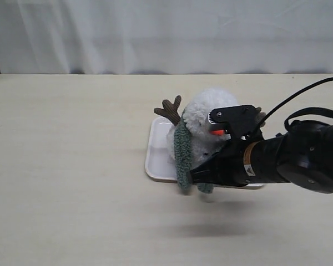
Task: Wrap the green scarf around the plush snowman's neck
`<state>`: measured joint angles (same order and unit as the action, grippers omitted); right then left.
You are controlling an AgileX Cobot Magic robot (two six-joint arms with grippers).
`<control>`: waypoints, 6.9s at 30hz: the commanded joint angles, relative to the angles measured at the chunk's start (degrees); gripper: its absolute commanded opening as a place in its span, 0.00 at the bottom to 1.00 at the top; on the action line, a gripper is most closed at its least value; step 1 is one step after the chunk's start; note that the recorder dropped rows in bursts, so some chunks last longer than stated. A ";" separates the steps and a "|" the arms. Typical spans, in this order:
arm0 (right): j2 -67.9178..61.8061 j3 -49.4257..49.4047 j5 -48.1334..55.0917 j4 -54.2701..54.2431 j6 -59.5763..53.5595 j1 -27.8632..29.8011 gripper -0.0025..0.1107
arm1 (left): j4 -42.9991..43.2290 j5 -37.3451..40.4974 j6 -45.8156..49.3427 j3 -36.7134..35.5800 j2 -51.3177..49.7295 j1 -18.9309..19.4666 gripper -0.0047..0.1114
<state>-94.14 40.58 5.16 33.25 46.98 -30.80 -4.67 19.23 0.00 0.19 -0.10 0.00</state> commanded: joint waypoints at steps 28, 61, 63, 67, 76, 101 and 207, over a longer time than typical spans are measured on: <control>2.81 -0.29 6.06 -5.83 -2.88 -0.04 0.43 | 0.04 -0.71 0.00 -0.19 0.10 -0.08 0.04; 44.13 -0.29 29.15 -2.37 -8.83 -8.88 0.43 | 0.04 -0.71 0.00 -0.19 0.10 -0.08 0.04; 47.20 -0.29 31.24 -2.37 -8.83 -8.88 0.43 | 0.04 -0.71 0.00 -0.19 0.10 -0.08 0.04; 52.91 -0.29 35.42 -2.79 -8.83 -8.88 0.43 | 0.04 -0.71 0.00 -0.19 0.10 -0.08 0.04; 65.67 -0.29 45.47 -3.18 -8.83 -8.88 0.43 | 0.04 -0.71 0.00 -0.19 0.10 -0.08 0.04; 88.22 -0.19 50.55 -3.18 -8.83 -8.88 0.43 | 0.04 -0.71 0.00 -0.19 0.10 -0.08 0.04; 94.14 -40.58 4.69 -30.83 -8.83 27.12 0.43 | 0.04 -0.71 0.00 -0.19 0.10 -0.08 0.04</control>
<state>-0.28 0.25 2.01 1.76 38.53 -4.12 -4.67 19.23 0.00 0.19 -0.10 0.00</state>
